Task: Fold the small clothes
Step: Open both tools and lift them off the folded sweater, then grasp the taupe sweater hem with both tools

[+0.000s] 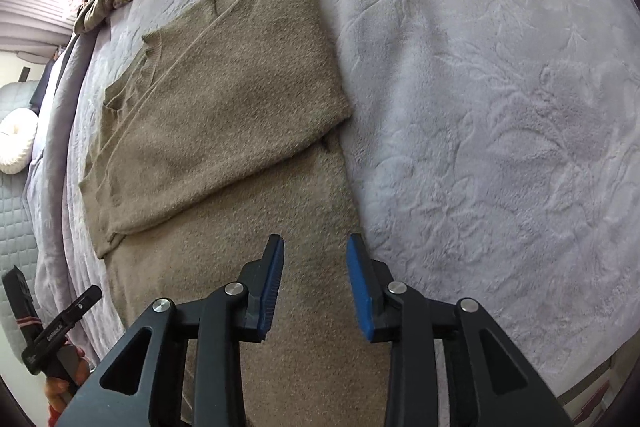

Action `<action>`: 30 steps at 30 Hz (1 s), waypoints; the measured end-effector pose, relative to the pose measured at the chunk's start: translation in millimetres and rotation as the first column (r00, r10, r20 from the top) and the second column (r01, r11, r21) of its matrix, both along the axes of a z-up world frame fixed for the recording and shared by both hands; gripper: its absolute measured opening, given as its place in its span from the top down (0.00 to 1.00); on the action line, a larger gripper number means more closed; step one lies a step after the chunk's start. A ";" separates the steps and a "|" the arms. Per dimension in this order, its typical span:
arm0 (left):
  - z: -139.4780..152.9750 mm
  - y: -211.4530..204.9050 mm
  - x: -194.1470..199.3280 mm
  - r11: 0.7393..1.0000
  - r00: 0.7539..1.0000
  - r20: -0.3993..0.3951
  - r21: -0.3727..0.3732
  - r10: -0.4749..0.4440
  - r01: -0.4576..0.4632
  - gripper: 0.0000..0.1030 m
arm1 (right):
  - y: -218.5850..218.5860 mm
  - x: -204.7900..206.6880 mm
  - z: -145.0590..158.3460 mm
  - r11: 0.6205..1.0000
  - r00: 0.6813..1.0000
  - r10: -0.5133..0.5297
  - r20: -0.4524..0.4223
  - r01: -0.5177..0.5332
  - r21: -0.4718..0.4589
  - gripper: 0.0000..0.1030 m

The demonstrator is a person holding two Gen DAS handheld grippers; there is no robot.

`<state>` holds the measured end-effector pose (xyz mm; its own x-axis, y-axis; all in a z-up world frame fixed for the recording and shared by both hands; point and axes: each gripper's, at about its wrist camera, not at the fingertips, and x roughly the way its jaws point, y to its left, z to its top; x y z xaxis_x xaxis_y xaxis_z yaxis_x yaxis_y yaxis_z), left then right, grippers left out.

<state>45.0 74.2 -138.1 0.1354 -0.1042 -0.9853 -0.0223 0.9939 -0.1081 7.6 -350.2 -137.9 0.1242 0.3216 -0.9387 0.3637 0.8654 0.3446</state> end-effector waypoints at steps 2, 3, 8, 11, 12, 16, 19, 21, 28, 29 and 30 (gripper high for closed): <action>1.0 -1.5 -3.2 1.000 1.000 -0.002 -0.002 -0.008 0.008 0.01 | 7.6 -4.7 1.6 1.000 1.000 0.013 -0.001 -0.013 0.008 0.65; 1.3 -2.1 -4.5 1.000 1.000 -0.003 -0.004 -0.012 0.012 0.01 | 12.2 -6.9 2.6 1.000 1.000 0.019 -0.001 -0.019 0.014 0.64; 3.9 -1.9 -17.5 0.999 0.999 -0.012 -0.019 -0.036 0.035 0.01 | 35.7 -20.6 6.9 0.998 0.999 0.053 -0.011 -0.053 0.038 0.59; 4.7 -1.3 -27.5 0.999 0.999 -0.020 -0.024 -0.046 0.046 0.01 | 48.4 -30.1 8.1 0.996 0.997 0.071 -0.022 -0.070 0.049 0.57; 4.7 -0.1 -30.7 0.998 0.999 -0.023 -0.028 -0.049 0.048 0.01 | 53.3 -34.1 8.5 0.996 0.997 0.077 -0.028 -0.075 0.052 0.57; 5.2 7.6 -44.2 0.997 0.998 -0.032 -0.044 -0.058 0.057 0.01 | 73.1 -50.2 10.2 0.993 0.994 0.102 -0.043 -0.099 0.064 0.57; 4.2 14.4 -53.5 0.997 0.997 -0.036 -0.051 -0.067 0.065 0.01 | 85.9 -58.6 12.4 0.991 0.993 0.112 -0.045 -0.108 0.077 0.47; 3.7 20.3 -59.3 0.996 0.997 -0.036 -0.056 -0.070 0.068 0.01 | 95.3 -64.6 15.3 0.989 0.992 0.119 -0.038 -0.115 0.088 0.47; 0.7 49.3 -77.7 0.992 0.995 -0.038 -0.084 -0.097 0.094 0.01 | 118.5 -79.3 20.3 0.990 0.993 0.119 -0.024 -0.117 0.083 0.46; -0.6 53.3 -81.1 0.990 0.993 -0.042 -0.092 -0.108 0.104 0.01 | 119.7 -83.5 19.9 0.990 0.993 0.117 -0.027 -0.115 0.083 0.46; -2.3 56.9 -84.9 0.988 0.992 -0.047 -0.102 -0.121 0.115 0.01 | 119.9 -87.7 19.4 0.990 0.993 0.116 -0.032 -0.113 0.085 0.46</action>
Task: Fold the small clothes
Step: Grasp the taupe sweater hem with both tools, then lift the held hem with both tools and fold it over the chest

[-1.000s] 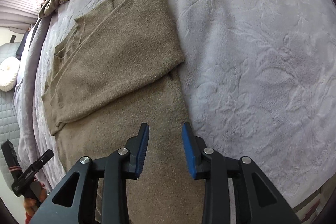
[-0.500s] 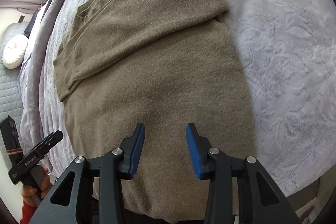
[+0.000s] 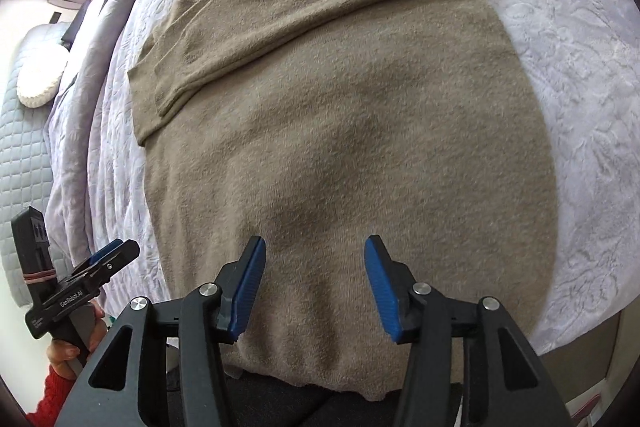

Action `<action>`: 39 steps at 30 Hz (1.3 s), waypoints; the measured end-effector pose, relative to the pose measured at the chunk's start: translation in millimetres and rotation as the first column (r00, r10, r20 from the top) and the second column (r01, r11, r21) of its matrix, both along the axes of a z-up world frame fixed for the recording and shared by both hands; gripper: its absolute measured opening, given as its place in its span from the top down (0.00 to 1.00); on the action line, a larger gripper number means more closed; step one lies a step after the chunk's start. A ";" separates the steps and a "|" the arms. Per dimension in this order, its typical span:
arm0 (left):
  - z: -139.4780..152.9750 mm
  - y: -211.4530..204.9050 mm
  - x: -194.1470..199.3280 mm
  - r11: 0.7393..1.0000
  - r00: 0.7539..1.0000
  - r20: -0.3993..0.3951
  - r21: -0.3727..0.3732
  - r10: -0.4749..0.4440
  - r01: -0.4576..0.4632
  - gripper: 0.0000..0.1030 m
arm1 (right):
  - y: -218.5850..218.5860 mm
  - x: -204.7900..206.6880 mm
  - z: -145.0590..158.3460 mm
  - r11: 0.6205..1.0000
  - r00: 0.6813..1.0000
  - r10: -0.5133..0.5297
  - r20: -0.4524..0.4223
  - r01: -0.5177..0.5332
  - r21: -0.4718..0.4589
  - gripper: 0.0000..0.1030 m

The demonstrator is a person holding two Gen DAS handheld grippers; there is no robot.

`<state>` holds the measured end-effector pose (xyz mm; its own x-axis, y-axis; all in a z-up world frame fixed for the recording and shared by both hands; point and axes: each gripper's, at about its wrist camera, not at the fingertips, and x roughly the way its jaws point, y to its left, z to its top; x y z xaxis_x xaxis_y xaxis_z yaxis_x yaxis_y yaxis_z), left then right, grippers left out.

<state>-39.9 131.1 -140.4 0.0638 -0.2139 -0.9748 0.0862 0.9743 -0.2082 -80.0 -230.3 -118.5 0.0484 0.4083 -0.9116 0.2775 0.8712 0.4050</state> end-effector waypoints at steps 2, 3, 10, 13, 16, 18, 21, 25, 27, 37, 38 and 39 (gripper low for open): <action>-4.9 6.1 -10.1 0.999 0.999 -0.021 -0.030 -0.037 0.037 0.01 | -1.1 -10.2 -1.2 1.000 1.000 0.001 -0.013 -0.001 0.003 0.46; -7.5 8.2 -16.4 0.997 0.998 -0.035 -0.048 -0.061 0.059 0.01 | -2.8 -17.3 -2.1 1.000 1.000 0.008 -0.022 -0.008 0.006 0.46; -26.8 4.5 -72.2 0.962 0.959 -0.152 -0.169 -0.241 0.215 0.01 | -22.5 -72.3 -20.0 0.987 0.977 0.153 -0.145 -0.143 0.079 0.46; -36.1 -5.5 -96.0 0.949 0.937 -0.203 -0.193 -0.286 0.248 0.02 | -33.4 -96.1 -35.2 0.974 0.948 0.224 -0.228 -0.210 0.083 0.46; -46.2 -16.8 -113.7 0.942 0.923 -0.247 -0.236 -0.294 0.237 0.02 | -45.9 -109.7 -51.5 0.969 0.925 0.248 -0.290 -0.237 0.071 0.46; -52.7 -24.2 -121.6 0.944 0.921 -0.264 -0.245 -0.286 0.223 0.02 | -53.4 -113.1 -62.0 0.971 0.921 0.239 -0.308 -0.229 0.068 0.46; -58.4 -29.6 -127.7 0.954 0.929 -0.270 -0.231 -0.252 0.191 0.02 | -58.5 -113.1 -74.3 0.971 0.923 0.241 -0.300 -0.230 0.072 0.46; -59.6 -30.1 -129.1 0.970 0.948 -0.272 -0.221 -0.165 0.105 0.03 | -59.6 -108.5 -83.4 0.971 0.930 0.236 -0.281 -0.213 0.111 0.46; -57.1 -22.9 -129.8 0.977 0.955 -0.268 -0.202 -0.128 0.075 0.22 | -58.7 -100.8 -81.3 0.966 0.936 0.232 -0.266 -0.190 0.174 0.47; -39.6 26.0 -116.8 0.925 0.951 -0.304 -0.377 -0.066 -0.056 0.87 | -76.2 -84.2 -45.2 0.909 0.981 0.099 -0.167 -0.021 0.416 0.89; -34.8 28.1 -113.9 0.915 0.952 -0.301 -0.398 -0.059 -0.069 0.87 | -77.7 -81.7 -42.3 0.900 0.985 0.077 -0.155 -0.002 0.436 0.89; -28.9 30.4 -109.9 0.903 0.954 -0.295 -0.422 -0.050 -0.083 0.87 | -79.3 -77.2 -38.2 0.887 0.989 0.051 -0.141 0.020 0.461 0.89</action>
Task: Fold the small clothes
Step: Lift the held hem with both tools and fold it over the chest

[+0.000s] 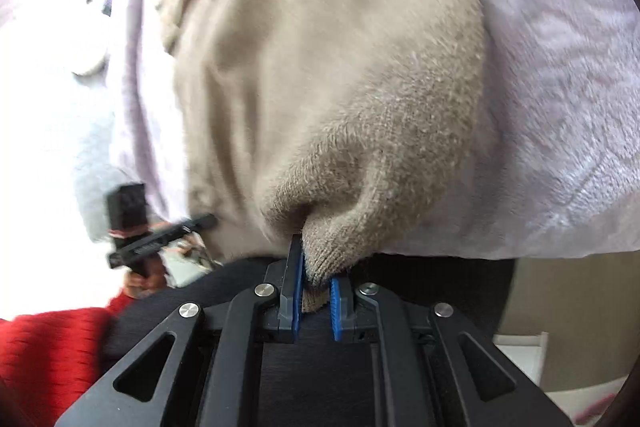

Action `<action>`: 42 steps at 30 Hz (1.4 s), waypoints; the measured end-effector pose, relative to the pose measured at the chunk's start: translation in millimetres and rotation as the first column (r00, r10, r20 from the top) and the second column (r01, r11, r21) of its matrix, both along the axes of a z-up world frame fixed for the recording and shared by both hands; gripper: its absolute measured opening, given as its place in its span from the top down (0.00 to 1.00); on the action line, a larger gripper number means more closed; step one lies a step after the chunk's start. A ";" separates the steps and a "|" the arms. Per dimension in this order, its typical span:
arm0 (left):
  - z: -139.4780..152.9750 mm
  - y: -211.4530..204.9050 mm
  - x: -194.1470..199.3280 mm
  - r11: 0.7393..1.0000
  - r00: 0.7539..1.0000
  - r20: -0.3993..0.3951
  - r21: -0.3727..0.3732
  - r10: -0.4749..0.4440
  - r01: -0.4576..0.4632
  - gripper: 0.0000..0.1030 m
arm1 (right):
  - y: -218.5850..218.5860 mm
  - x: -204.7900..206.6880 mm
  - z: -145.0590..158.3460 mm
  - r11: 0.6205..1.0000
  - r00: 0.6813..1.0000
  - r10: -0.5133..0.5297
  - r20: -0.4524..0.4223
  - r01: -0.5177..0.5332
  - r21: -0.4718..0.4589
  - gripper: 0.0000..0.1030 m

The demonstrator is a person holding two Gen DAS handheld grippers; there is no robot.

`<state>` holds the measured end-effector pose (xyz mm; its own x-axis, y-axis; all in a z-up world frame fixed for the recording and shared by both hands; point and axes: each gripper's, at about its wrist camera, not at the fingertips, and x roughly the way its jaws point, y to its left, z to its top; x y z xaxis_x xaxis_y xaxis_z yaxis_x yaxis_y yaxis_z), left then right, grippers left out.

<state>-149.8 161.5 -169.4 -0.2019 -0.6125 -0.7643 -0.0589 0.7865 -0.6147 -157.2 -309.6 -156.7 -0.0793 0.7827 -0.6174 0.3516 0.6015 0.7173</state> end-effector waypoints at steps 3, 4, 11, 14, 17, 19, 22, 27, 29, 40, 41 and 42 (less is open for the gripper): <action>13.2 6.6 12.7 0.997 0.999 0.017 -0.054 0.051 -0.050 0.87 | -1.8 12.4 8.1 0.995 0.996 -0.077 0.036 0.075 0.062 0.89; 17.5 9.6 19.1 0.995 0.997 0.023 -0.072 0.072 -0.070 0.87 | -3.4 17.7 10.5 0.992 0.994 -0.104 0.046 0.100 0.081 0.89; 49.4 21.2 82.3 0.968 0.973 0.116 -0.177 0.197 -0.175 0.87 | -10.4 62.3 31.8 0.940 0.949 -0.288 0.128 0.254 0.226 0.89; 61.5 30.9 112.5 0.962 0.958 0.173 -0.190 0.227 -0.194 0.87 | -15.5 86.1 40.9 0.914 0.923 -0.348 0.164 0.294 0.281 0.89; 68.5 23.3 152.1 0.949 0.931 0.228 -0.207 0.285 -0.239 0.87 | -6.9 119.8 51.5 0.899 0.902 -0.377 0.210 0.302 0.317 0.89; 74.8 27.4 179.5 0.935 0.907 0.265 -0.226 0.328 -0.272 0.87 | -8.5 143.9 57.5 0.899 0.891 -0.382 0.244 0.298 0.320 0.89; 81.5 15.7 219.3 0.935 0.879 0.335 -0.219 0.340 -0.278 0.87 | -16.1 191.1 69.8 0.886 0.862 -0.418 0.286 0.316 0.340 0.93; 76.2 3.6 281.6 0.945 0.850 0.412 -0.152 0.327 -0.290 0.87 | -42.8 251.1 63.5 0.870 0.825 -0.469 0.315 0.369 0.327 0.93; 61.1 -1.2 299.2 0.947 0.855 0.415 -0.058 0.311 -0.316 0.87 | -47.6 264.8 50.3 0.913 0.857 -0.406 0.317 0.363 0.187 0.93; 25.9 -34.6 271.0 0.944 0.911 0.409 0.318 -0.048 -0.093 0.32 | 39.0 263.9 14.1 0.879 0.913 0.276 0.299 -0.114 -0.463 0.47; 23.6 -39.4 269.8 0.944 0.913 0.401 0.324 -0.072 -0.068 0.32 | 42.3 266.4 10.6 0.877 0.914 0.277 0.297 -0.114 -0.468 0.47; 19.9 -44.1 269.9 0.945 0.918 0.388 0.322 -0.081 -0.052 0.32 | 45.3 268.6 7.9 0.876 0.914 0.279 0.296 -0.115 -0.468 0.47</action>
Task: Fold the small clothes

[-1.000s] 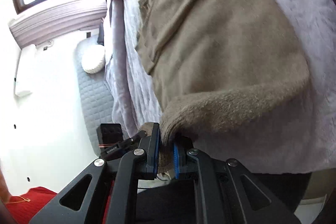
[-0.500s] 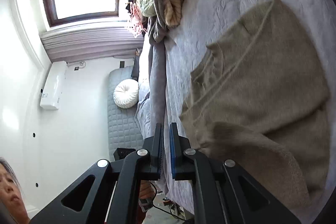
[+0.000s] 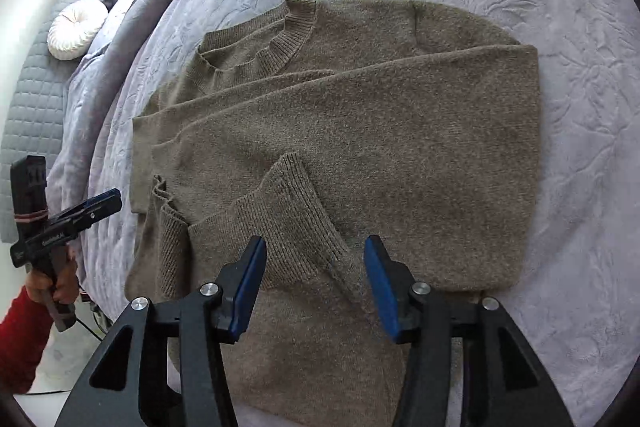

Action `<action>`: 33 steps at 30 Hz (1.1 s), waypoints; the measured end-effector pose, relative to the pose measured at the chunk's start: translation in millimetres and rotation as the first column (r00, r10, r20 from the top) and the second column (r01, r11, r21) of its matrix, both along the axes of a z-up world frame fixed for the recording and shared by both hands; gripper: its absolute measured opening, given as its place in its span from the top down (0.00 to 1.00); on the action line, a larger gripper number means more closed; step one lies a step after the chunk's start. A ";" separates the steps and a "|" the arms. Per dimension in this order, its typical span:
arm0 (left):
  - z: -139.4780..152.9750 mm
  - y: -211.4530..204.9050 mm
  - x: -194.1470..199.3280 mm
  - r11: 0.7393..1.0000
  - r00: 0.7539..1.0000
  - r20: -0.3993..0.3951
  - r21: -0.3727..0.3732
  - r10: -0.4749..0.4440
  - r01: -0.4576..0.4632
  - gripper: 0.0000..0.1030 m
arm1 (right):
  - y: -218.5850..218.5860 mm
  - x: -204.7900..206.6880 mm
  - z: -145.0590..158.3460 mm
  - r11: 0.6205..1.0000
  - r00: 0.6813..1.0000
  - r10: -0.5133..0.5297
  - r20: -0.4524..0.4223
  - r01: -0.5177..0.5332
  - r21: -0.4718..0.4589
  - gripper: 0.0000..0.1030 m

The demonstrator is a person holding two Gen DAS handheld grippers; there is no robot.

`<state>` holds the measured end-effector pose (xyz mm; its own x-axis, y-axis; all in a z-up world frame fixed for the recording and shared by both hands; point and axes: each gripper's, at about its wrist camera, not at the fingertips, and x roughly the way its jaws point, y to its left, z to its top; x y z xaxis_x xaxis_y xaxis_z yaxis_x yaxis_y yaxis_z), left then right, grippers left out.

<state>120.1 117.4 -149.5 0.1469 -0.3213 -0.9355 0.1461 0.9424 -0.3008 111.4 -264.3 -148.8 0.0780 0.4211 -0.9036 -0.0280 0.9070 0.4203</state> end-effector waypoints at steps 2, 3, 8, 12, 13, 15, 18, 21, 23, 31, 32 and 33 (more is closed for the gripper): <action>-9.9 -9.3 1.5 0.999 0.999 -0.041 -0.025 -0.032 0.031 0.32 | 10.2 12.2 -5.2 1.000 1.000 0.011 0.002 -0.011 -0.013 0.47; -16.1 -14.5 2.4 0.999 0.997 -0.063 -0.027 -0.048 0.047 0.32 | 13.9 13.6 -6.2 0.999 1.000 0.022 0.002 -0.022 -0.028 0.47; -35.5 -32.5 -6.3 0.993 0.987 -0.115 0.017 -0.114 0.117 0.59 | 31.6 16.4 -16.3 0.991 0.998 0.064 -0.010 -0.064 -0.117 0.62; -19.5 -31.9 -25.3 0.991 0.990 -0.048 0.000 -0.134 0.134 0.94 | 54.1 0.7 4.6 0.962 0.984 0.155 0.086 -0.131 -0.241 0.94; -11.4 -28.1 -29.9 0.992 0.992 -0.024 -0.025 -0.125 0.124 0.94 | 57.7 -4.8 12.9 0.952 0.979 0.173 0.113 -0.136 -0.275 0.94; 4.4 -19.4 -37.4 0.994 0.996 0.016 -0.069 -0.089 0.090 0.94 | 63.8 -14.5 31.5 0.932 0.966 0.197 0.169 -0.130 -0.339 0.94; 25.8 -3.0 -43.0 0.993 0.998 0.053 -0.114 -0.015 0.021 0.94 | 68.9 -22.5 56.5 0.893 0.938 0.245 0.245 -0.120 -0.433 0.94; 46.1 7.7 -39.7 0.991 0.994 0.100 -0.133 0.046 -0.033 0.94 | 68.3 -23.6 81.2 0.860 0.908 0.286 0.308 -0.101 -0.499 0.94; 59.0 11.4 -31.9 0.989 0.988 0.137 -0.140 0.073 -0.054 0.94 | 62.3 -19.8 98.8 0.846 0.889 0.295 0.350 -0.073 -0.528 0.94; 85.5 27.3 14.9 0.985 0.956 0.261 -0.139 0.135 -0.101 0.94 | 35.2 36.2 122.0 0.856 0.872 0.205 0.444 0.061 -0.514 0.94; 82.1 25.7 21.9 0.985 0.955 0.264 -0.134 0.138 -0.105 0.94 | 30.3 43.4 119.3 0.858 0.878 0.193 0.439 0.066 -0.509 0.94; 77.3 23.8 28.8 0.986 0.954 0.264 -0.126 0.139 -0.109 0.94 | 27.3 50.9 113.9 0.863 0.884 0.180 0.432 0.069 -0.501 0.94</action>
<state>148.8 141.2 -72.2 0.4351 -0.3816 -0.8155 0.1202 0.9222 -0.3675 162.3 -237.0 -34.9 0.5165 -0.0498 -0.8548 -0.1565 0.9760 -0.1514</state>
